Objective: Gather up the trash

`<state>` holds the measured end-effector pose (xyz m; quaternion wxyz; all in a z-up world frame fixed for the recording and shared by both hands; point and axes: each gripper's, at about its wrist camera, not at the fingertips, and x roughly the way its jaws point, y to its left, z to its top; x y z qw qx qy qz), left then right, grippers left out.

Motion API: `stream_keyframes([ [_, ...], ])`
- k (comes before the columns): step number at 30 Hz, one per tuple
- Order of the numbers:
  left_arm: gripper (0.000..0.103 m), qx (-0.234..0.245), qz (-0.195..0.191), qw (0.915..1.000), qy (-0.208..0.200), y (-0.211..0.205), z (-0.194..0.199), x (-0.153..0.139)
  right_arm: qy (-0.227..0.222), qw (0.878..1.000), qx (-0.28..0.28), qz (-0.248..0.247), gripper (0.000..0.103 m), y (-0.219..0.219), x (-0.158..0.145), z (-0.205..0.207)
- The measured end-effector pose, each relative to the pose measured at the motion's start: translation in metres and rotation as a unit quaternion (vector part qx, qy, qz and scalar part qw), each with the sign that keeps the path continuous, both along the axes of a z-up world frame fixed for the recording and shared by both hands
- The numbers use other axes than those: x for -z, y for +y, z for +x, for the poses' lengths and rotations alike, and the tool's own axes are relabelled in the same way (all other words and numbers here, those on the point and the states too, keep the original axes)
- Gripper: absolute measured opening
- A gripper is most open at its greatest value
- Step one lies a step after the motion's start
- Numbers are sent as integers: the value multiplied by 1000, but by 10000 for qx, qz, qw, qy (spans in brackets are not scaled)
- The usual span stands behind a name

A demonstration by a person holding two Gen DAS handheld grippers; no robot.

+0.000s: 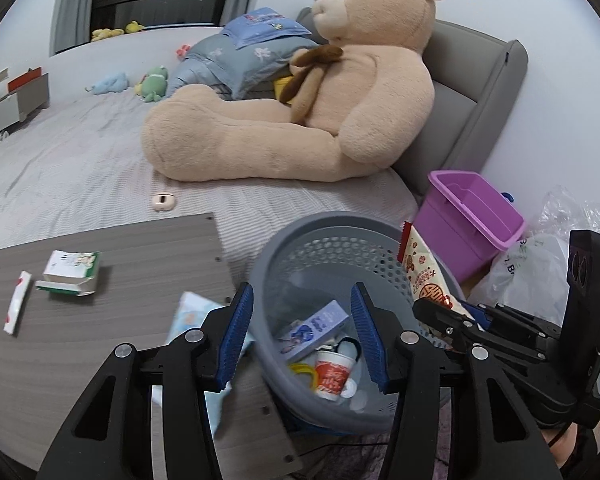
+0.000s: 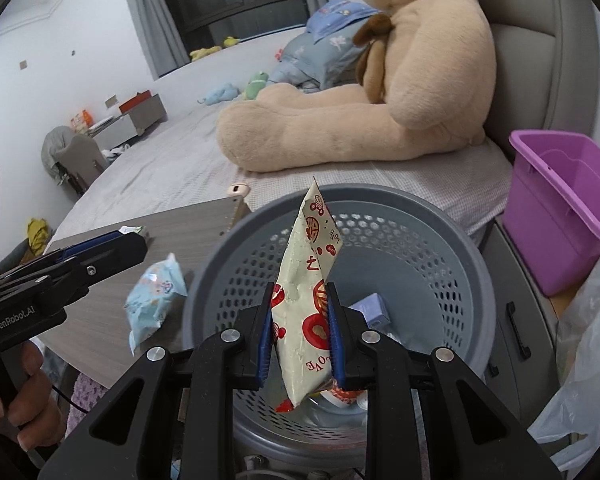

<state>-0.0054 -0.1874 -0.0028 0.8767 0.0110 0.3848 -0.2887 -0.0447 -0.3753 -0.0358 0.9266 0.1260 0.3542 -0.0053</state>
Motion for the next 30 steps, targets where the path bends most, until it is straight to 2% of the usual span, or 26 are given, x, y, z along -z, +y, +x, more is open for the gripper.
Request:
stream_keyframes([
  [7,49,171,109,9997,116,-28,6,11,137,9998,93,118,23,-16,14,-1],
  [14,51,147,154,9998,52,-29,5,11,168,9998,61,127,26,-17,17,2],
  [15,55,129,147,9998,58,-28,6,11,165,9998,67,130,27,-17,17,2],
  [17,62,66,118,9999,54,-24,7,11,175,9997,83,140,42,-16,17,3],
  [18,63,22,101,9999,37,-22,7,10,137,9997,119,141,55,-16,16,2],
  [19,64,-26,106,9999,14,-18,7,9,101,9997,152,134,59,-16,15,1],
  [22,69,-242,98,9996,-49,-5,9,5,75,9998,153,129,59,-15,13,0],
  [30,69,-936,361,9949,-52,46,18,9,65,9997,116,222,59,-13,14,1],
])
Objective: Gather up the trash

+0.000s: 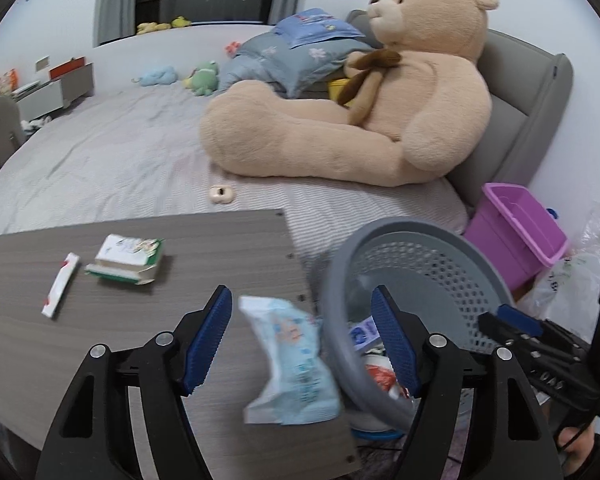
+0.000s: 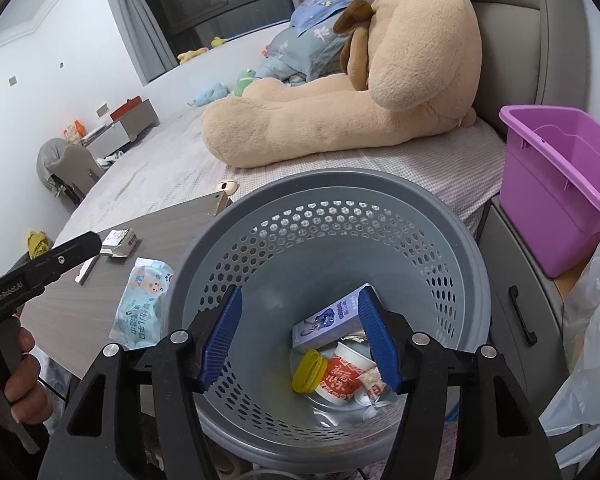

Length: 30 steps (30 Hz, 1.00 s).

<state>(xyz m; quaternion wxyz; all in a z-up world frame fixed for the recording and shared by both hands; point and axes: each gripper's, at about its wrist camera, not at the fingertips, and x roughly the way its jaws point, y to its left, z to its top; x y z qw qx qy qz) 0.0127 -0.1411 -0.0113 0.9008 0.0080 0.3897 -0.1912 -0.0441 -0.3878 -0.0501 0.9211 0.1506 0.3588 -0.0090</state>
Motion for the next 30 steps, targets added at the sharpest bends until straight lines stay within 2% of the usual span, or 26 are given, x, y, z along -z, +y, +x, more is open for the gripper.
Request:
stream_keyframes([
  [6,69,-144,202,9991,348,16,3,24,-15,10000,-24,33,60,2,1,-2],
  [8,69,-146,171,9984,526,17,5,34,-20,10000,-33,25,60,4,0,-3],
  [16,69,-123,225,9964,810,13,13,58,-19,10000,-22,56,60,4,1,-4],
  [23,68,-21,-9,9939,1099,15,24,76,-21,10000,-71,61,60,5,2,-2],
  [25,57,85,-132,9934,1138,16,25,77,-21,9999,-66,73,60,5,3,-3],
  [28,28,222,-260,9927,1153,16,25,75,-20,9999,-51,102,60,5,4,-3],
  [30,20,260,-255,9932,1104,15,24,72,-23,9999,-52,112,60,6,4,-3],
])
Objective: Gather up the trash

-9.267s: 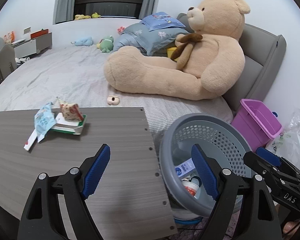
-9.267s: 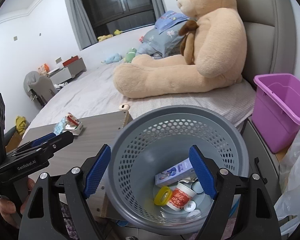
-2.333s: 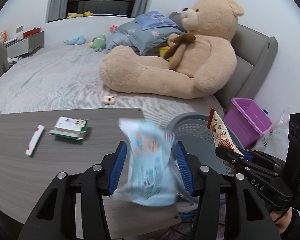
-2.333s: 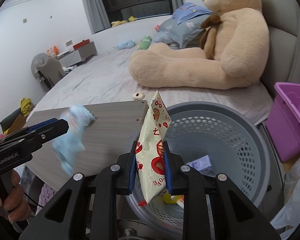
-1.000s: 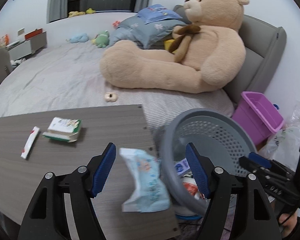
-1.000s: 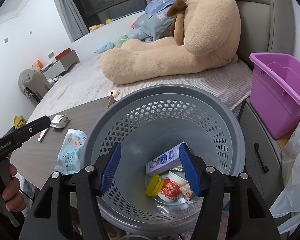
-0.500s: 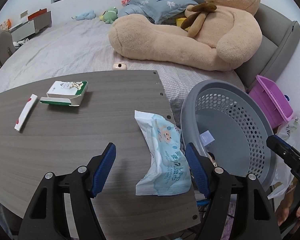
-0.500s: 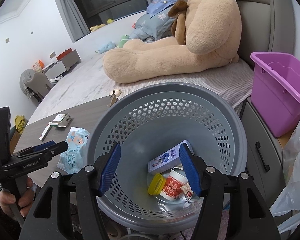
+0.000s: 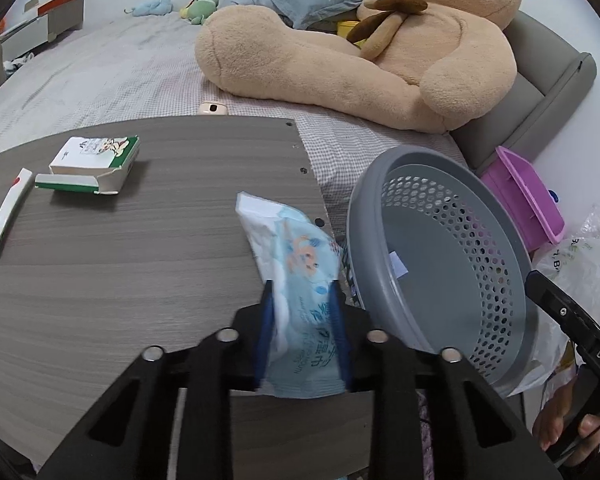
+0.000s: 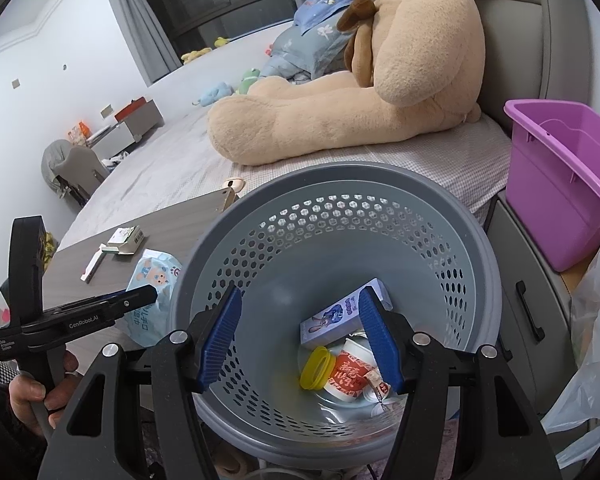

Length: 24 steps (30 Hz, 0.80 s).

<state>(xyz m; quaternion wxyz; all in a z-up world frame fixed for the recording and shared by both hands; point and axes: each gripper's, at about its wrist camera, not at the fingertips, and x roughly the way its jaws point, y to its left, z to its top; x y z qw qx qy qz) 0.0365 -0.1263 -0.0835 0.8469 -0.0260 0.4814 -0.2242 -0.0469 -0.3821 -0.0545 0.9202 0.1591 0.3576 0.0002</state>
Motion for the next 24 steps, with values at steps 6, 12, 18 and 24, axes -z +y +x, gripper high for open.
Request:
stream_keyframes([
  [6,15,-107,44,9999,-102,4,-2,-10,-38,10000,27,0,60,-1,0,-2],
  [12,15,-19,21,9973,-735,-8,-11,-54,-134,9998,164,8,60,-12,-5,-7],
  [18,15,636,-87,9928,-1010,-59,-22,-75,-184,9993,330,-2,60,-27,-9,-16],
  [24,15,1165,17,9899,-809,-107,-28,-59,-158,9984,530,-71,60,-42,-10,-28],
])
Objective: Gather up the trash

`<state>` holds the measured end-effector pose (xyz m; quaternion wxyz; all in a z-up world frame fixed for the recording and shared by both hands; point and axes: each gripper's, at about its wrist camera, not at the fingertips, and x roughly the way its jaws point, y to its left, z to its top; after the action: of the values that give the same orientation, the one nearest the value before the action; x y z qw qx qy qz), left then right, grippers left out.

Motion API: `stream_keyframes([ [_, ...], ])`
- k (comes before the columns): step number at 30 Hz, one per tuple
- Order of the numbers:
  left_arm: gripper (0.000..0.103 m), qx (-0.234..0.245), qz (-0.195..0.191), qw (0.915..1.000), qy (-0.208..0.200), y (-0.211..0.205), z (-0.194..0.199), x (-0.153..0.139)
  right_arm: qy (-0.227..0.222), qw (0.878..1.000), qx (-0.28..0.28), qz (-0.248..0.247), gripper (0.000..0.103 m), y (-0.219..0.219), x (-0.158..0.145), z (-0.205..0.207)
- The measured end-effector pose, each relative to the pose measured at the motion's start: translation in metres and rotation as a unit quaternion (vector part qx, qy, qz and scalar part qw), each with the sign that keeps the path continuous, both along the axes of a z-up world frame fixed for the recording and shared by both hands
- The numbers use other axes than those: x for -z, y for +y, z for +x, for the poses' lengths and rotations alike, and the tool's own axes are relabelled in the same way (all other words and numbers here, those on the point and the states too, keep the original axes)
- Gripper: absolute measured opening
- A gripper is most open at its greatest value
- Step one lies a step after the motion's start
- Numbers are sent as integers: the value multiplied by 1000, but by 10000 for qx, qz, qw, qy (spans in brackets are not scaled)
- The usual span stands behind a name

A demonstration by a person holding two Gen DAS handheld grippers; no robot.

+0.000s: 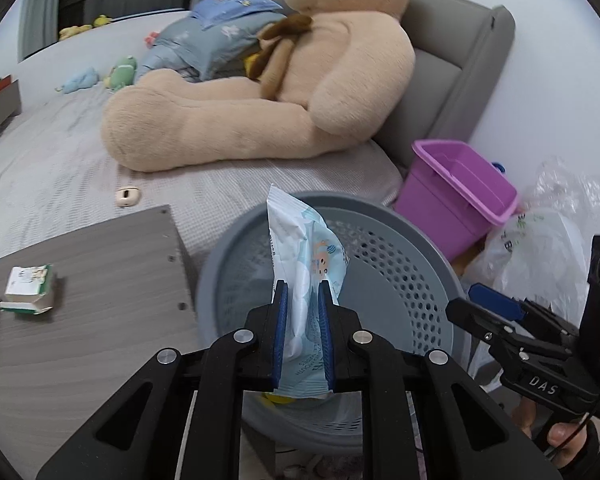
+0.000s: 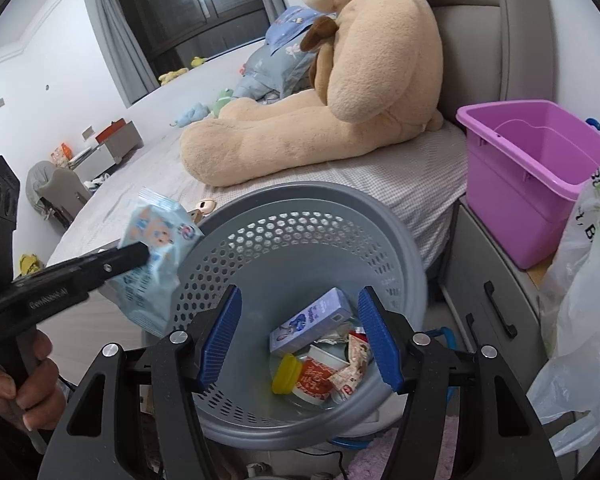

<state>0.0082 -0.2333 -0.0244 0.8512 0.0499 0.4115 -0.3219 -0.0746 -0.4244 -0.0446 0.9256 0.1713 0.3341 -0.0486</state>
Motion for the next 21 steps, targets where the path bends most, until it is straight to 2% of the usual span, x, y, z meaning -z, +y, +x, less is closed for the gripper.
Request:
stream_keyframes([
  [3,16,151,89,9998,24,-14,-5,6,17,9999,102,21,60,-8,1,-5],
  [5,20,195,159,9997,-37,-19,-7,7,18,9999,153,40,60,-12,2,-7],
  [10,53,183,220,9994,-209,-23,-13,6,6,9998,192,58,62,-16,2,-10],
  [16,60,65,207,9995,-234,-15,-12,4,-21,9999,122,73,64,-11,-1,-8],
  [21,63,-235,192,9990,-333,3,-14,1,-46,9999,-11,96,66,-2,-2,-3],
])
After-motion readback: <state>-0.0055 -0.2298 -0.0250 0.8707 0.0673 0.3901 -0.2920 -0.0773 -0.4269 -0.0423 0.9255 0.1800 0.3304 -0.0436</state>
